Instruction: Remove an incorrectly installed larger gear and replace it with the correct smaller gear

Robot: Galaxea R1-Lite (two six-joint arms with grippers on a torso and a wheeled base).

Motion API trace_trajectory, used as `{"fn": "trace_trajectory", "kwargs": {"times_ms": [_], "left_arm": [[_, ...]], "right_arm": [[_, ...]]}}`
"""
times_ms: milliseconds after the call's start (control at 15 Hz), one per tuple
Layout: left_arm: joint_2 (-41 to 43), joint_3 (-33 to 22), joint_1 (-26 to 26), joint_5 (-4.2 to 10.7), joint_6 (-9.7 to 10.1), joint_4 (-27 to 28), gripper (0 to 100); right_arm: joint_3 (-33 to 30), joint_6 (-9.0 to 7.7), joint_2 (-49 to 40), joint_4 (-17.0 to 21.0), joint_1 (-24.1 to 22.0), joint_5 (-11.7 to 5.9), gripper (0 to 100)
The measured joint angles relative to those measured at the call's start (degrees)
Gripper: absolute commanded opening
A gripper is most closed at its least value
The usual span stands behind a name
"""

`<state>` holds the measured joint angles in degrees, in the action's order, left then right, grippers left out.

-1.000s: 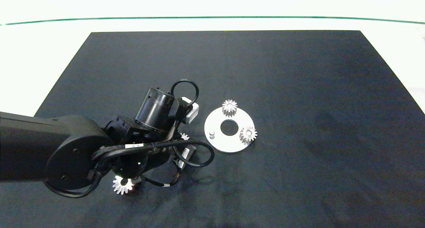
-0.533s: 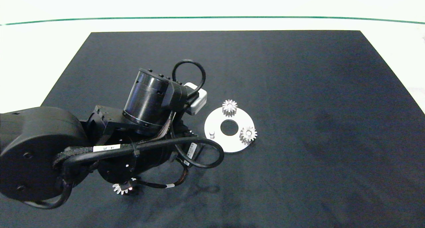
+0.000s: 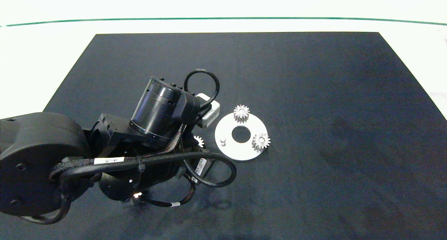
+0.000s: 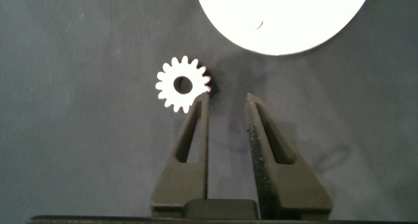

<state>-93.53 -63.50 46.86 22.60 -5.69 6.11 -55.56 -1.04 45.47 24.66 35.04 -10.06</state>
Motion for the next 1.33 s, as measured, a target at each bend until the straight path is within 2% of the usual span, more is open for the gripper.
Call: {"fn": "trace_trajectory", "kwargs": {"times_ms": [200, 467, 667, 1067, 1200, 1333], "left_arm": [[0.0, -0.5, -0.4, -0.34, 0.00, 1.8, 100], [-1.3, -3.8, -2.7, -0.39, 0.49, 2.9, 100], [-3.2, -5.7, -4.3, -0.37, 3.80, 4.2, 100], [-5.6, -6.1, -7.2, -0.72, 4.21, 4.4, 100], [-6.1, -5.8, -8.2, -1.61, 4.22, 4.4, 100], [-6.4, -5.4, -8.7, -1.85, 4.51, 4.3, 100]], "right_arm": [[0.0, 0.00, -0.1, 0.0, 0.0, 0.00, 100], [0.0, 0.00, -0.1, 0.0, 0.0, 0.00, 100], [0.2, 0.00, -0.1, 0.0, 0.0, 0.02, 100], [0.4, 0.00, -0.2, 0.0, -0.1, 0.00, 100], [0.5, 0.00, -0.4, 0.0, -0.4, 0.00, 100], [0.5, 0.00, -0.6, 0.0, -0.5, 0.00, 100]]}}
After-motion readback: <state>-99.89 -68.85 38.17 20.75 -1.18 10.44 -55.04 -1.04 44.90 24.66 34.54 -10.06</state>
